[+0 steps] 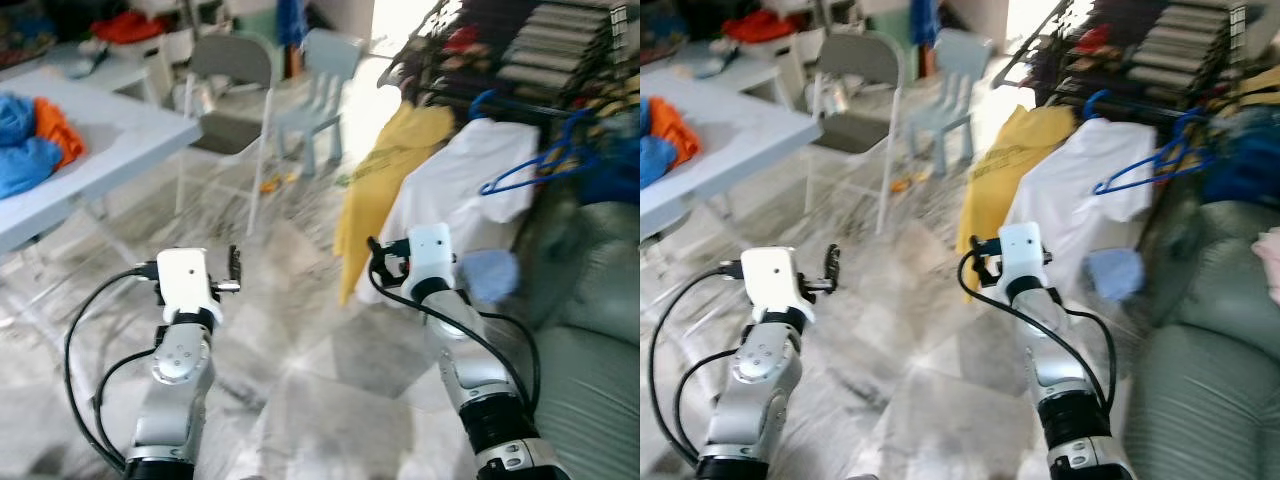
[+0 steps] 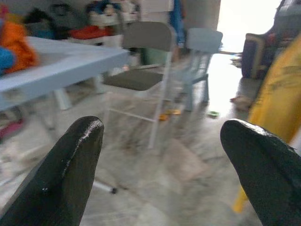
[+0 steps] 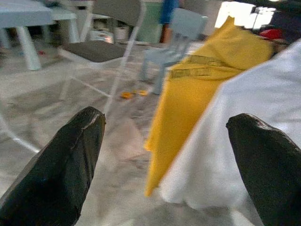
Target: Hang hanger
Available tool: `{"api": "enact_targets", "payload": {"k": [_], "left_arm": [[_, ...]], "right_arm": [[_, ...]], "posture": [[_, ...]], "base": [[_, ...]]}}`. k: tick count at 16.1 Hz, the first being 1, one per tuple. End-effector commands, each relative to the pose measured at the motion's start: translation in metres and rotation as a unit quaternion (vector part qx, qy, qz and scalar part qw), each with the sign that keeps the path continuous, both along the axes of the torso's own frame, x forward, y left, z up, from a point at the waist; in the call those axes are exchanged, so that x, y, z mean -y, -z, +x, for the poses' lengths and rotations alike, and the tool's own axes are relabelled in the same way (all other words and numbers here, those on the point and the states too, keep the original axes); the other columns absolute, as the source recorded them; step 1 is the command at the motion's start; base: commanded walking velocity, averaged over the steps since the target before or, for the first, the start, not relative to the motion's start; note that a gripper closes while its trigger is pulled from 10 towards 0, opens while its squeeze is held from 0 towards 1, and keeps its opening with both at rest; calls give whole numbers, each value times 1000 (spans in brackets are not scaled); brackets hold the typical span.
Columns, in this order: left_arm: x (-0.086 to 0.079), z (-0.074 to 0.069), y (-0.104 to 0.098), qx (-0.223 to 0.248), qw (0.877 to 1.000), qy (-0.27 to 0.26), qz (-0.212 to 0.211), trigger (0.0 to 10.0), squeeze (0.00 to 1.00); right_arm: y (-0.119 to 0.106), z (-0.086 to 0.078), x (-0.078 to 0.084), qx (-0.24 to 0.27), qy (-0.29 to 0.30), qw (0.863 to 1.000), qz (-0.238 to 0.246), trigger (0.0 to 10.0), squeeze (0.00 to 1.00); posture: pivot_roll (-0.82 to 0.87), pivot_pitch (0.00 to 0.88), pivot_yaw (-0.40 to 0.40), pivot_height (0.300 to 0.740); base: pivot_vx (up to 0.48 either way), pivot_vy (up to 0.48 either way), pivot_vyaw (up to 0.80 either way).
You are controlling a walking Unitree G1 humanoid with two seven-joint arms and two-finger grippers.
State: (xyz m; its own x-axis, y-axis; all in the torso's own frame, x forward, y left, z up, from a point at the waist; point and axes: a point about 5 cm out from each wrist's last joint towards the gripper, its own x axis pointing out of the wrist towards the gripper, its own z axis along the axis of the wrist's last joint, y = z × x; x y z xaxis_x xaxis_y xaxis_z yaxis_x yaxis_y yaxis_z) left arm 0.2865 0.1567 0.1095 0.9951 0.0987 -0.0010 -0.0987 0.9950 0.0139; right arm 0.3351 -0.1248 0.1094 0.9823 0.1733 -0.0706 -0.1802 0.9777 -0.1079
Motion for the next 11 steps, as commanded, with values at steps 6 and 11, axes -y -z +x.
{"api": "enact_targets", "payload": {"k": [6,11], "left_arm": [[4,0,-2,2,1000,6,3,10000,0],[-11,-8,0,-3,1000,0,17,10000,0]], "right_arm": [[-16,2,2,39,2,998,40,10000,0],[-10,-1,3,36,9,999,40,10000,0]], "posture": [[-24,0,24,740],[-9,0,41,740]], "base": [[0,0,497],[0,0,640]]}}
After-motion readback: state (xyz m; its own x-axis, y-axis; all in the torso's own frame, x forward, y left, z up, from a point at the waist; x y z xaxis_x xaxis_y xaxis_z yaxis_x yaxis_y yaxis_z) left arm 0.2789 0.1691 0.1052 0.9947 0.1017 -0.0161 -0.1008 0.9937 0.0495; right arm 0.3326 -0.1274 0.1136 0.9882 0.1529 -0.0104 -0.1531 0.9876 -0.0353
